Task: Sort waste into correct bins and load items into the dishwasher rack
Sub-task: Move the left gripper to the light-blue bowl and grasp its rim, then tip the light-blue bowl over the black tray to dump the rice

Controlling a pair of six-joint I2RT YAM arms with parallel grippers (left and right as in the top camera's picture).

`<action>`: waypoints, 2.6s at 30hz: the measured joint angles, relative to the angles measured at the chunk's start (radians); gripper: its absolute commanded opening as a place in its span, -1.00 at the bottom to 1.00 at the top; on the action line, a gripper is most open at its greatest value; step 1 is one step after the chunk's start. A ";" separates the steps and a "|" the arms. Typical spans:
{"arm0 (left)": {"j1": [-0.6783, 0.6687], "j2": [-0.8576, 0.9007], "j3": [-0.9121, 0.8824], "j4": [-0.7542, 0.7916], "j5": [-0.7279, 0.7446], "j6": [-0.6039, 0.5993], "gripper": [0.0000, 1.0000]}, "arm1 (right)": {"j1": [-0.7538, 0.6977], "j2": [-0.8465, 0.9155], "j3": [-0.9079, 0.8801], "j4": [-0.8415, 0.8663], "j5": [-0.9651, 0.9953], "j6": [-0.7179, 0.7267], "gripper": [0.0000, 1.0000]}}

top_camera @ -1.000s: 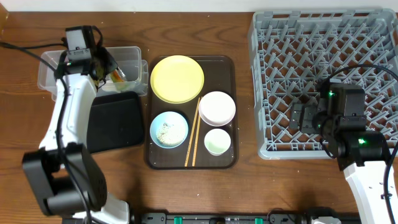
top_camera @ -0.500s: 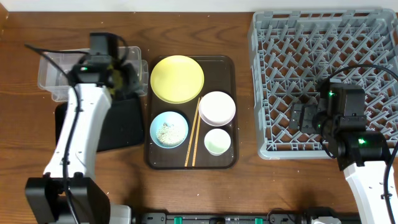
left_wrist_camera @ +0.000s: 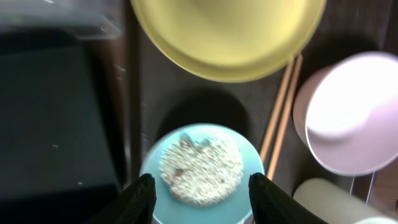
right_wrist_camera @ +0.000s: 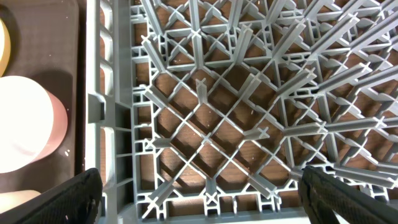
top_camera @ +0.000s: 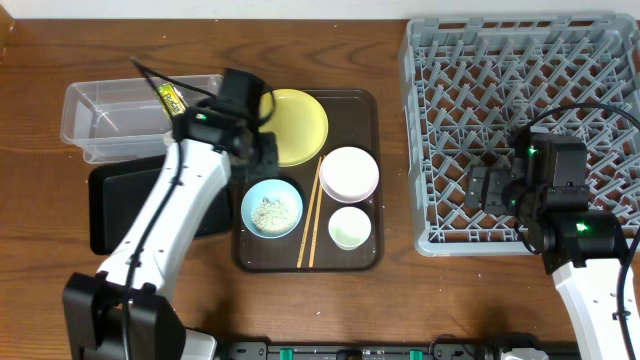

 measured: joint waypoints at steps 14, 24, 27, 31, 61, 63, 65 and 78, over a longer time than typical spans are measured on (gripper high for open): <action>-0.185 0.140 -0.159 0.132 0.003 -0.066 0.03 | 0.000 0.000 0.000 0.000 0.000 0.000 0.98; -0.243 0.216 -0.159 0.149 0.004 -0.084 -0.47 | 0.000 0.000 0.000 0.000 0.000 0.000 0.98; -0.244 0.216 -0.159 0.149 0.003 -0.086 -0.63 | 0.000 0.000 0.000 0.000 0.000 0.000 0.98; -0.244 0.216 -0.159 0.147 0.003 -0.087 -0.84 | 0.000 0.000 0.000 0.000 0.000 0.000 0.99; -0.030 -0.073 -0.116 -0.010 0.037 0.003 -0.88 | 0.000 0.000 0.000 0.000 0.000 0.000 0.98; 0.049 -0.095 -0.115 -0.012 0.072 0.029 -0.88 | 0.000 0.000 0.000 0.000 0.000 0.000 0.98; 0.129 -0.103 -0.114 -0.013 0.121 0.053 -0.88 | 0.000 0.000 0.000 0.000 0.000 0.000 0.99; 0.653 -0.034 -0.118 0.006 0.635 0.243 -0.88 | 0.000 0.000 0.000 0.000 0.000 0.000 0.99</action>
